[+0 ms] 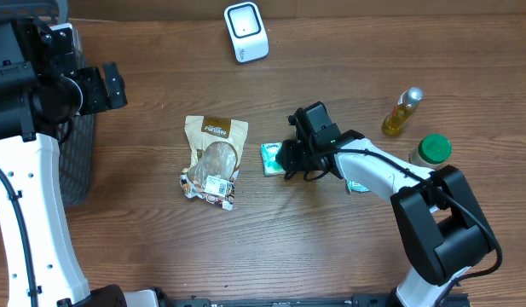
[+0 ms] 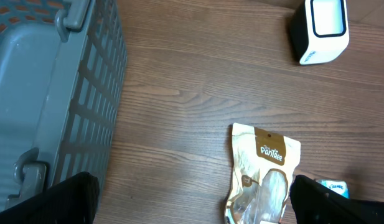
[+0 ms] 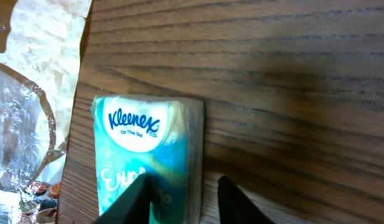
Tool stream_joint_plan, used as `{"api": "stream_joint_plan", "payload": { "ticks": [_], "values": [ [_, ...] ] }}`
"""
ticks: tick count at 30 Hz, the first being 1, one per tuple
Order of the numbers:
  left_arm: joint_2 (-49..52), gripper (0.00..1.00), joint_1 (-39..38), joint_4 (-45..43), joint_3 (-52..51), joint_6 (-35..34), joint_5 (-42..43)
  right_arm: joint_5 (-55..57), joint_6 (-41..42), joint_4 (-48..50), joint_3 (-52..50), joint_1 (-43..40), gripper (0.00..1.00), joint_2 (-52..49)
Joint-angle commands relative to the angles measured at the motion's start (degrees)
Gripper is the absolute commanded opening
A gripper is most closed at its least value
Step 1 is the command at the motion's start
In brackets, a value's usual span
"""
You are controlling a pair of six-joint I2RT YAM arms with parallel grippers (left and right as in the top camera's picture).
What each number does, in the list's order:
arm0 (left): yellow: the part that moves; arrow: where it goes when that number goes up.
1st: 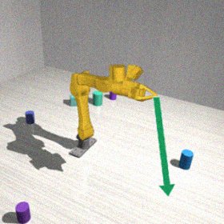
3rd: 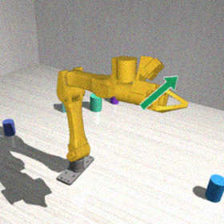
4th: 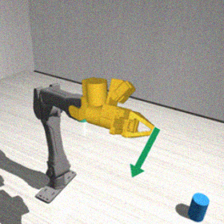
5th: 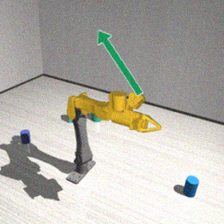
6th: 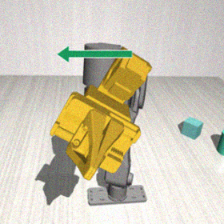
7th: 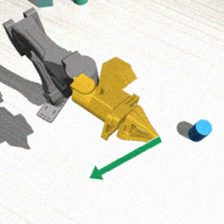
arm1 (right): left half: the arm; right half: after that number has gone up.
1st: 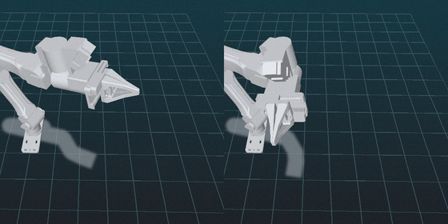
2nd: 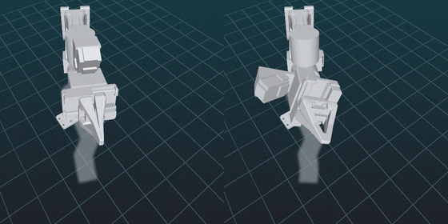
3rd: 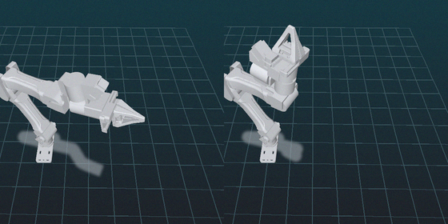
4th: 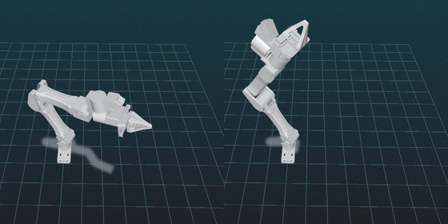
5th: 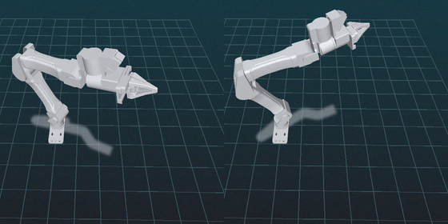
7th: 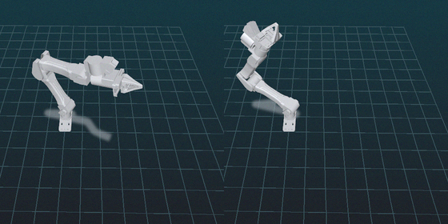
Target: Scan the item barcode
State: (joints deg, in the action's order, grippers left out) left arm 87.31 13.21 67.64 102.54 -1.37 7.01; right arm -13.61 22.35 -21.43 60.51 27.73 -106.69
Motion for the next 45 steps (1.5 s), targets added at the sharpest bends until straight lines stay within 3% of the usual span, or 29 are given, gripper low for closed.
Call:
{"api": "stream_joint_plan", "payload": {
  "ticks": [1,12,17,26,29,32,36,45],
  "values": [
    [0.1,0.99,-0.2,-0.2,0.6,-0.3,-0.1,-0.2,0.6,0.4,-0.5,-0.5,0.25,-0.2],
    [0.1,1.0,-0.2,-0.2,0.6,-0.3,-0.1,0.0,1.7,4.3,-3.2,-0.5,0.25,-0.2],
    [0.1,1.0,-0.2,-0.2,0.6,-0.3,-0.1,0.0,1.7,4.5,-3.2,-0.5,0.18,-0.2],
    [0.1,0.99,-0.2,-0.2,0.6,-0.3,-0.1,-2.0,1.7,4.5,-3.2,-0.5,0.18,-0.2],
    [0.1,1.0,-0.2,-0.2,0.6,-0.3,-0.1,-1.9,3.4,4.5,-3.1,-0.5,0.05,-0.2],
    [0.1,0.99,-0.2,-0.2,0.6,-0.3,-0.1,-2.4,3.4,4.5,-2.9,-0.9,0.04,-0.2],
    [0.1,1.0,-0.2,-0.2,0.6,-0.3,-0.1,-6.6,3.3,4.4,-2.0,-2.6,0.04,-0.2],
    [0.1,1.0,-0.2,-0.2,0.6,-0.3,-0.1,-28.5,-0.7,4.5,-1.6,-10.6,0.04,-0.2]
  ]
}}
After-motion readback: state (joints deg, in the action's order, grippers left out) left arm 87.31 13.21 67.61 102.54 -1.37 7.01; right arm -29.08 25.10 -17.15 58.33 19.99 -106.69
